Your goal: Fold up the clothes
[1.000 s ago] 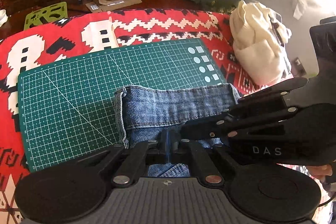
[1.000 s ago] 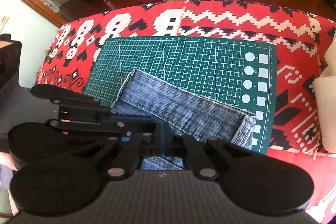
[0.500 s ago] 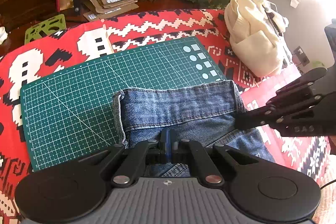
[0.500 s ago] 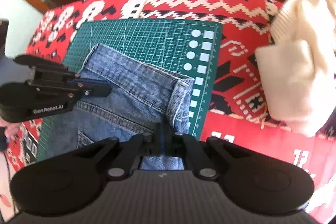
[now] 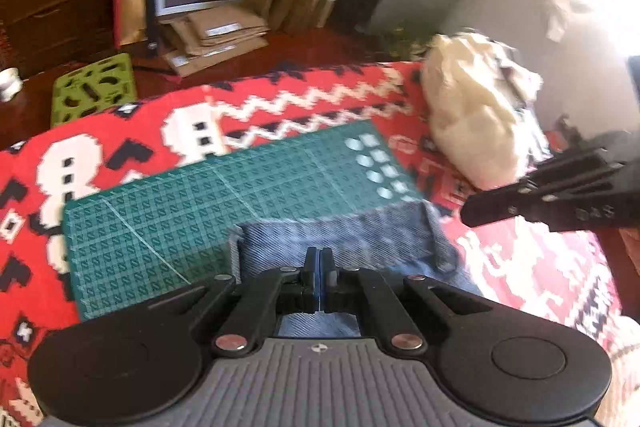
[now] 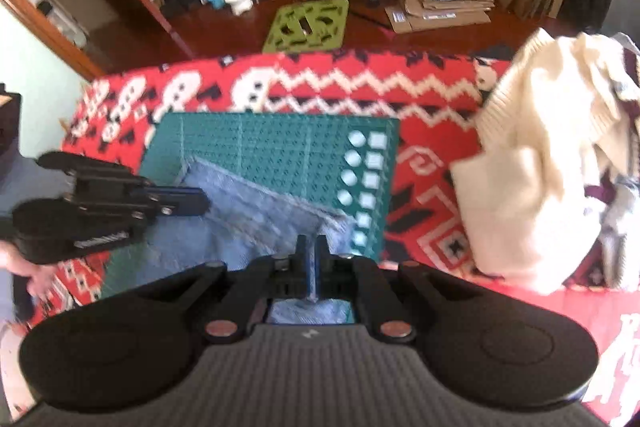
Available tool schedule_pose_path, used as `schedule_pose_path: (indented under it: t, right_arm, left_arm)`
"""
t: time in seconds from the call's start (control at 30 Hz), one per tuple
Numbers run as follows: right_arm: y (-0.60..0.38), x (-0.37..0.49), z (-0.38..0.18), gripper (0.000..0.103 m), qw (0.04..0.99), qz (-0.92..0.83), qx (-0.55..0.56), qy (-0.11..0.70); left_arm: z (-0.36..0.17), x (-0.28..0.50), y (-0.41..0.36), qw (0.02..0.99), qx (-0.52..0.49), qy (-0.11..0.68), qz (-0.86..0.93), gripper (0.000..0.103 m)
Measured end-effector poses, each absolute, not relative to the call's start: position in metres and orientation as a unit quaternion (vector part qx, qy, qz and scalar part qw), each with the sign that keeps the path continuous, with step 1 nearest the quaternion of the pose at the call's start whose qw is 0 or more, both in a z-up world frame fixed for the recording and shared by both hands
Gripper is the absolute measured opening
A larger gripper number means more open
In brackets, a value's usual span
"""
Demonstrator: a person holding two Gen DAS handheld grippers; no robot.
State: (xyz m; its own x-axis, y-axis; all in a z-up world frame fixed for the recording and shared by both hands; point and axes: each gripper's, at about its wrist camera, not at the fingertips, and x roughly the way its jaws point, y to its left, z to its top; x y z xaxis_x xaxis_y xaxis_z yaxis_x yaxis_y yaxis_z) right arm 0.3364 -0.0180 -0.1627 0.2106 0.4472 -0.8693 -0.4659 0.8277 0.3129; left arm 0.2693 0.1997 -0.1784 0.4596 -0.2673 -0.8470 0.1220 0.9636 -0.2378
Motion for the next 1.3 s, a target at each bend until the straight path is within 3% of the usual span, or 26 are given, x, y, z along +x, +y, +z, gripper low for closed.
schedule_pose_path:
  t: [0.33, 0.63, 0.8, 1.0, 1.3]
  right_arm:
    - [0.003, 0.344, -0.208, 0.0, 0.783, 0.266, -0.014, 0.562]
    - [-0.01, 0.328, -0.174, 0.003, 0.794, 0.274, 0.016, 0.542]
    - [0.004, 0.302, -0.165, 0.003, 0.772, 0.323, 0.017, 0.547]
    - [0.037, 0.29, -0.177, 0.003, 0.759, 0.342, 0.004, 0.554]
    - [0.039, 0.294, -0.208, 0.0, 0.759, 0.328, -0.019, 0.562]
  left_arm:
    - [-0.203, 0.283, 0.197, 0.846, -0.059, 0.521, -0.092, 0.002]
    - [-0.164, 0.265, 0.224, 0.871, -0.149, 0.456, -0.103, 0.001]
    - [-0.151, 0.235, 0.223, 0.851, -0.139, 0.486, -0.142, 0.001]
    - [-0.174, 0.212, 0.204, 0.835, -0.069, 0.529, -0.137, 0.0]
    - [-0.197, 0.207, 0.203, 0.838, -0.074, 0.522, -0.144, 0.003]
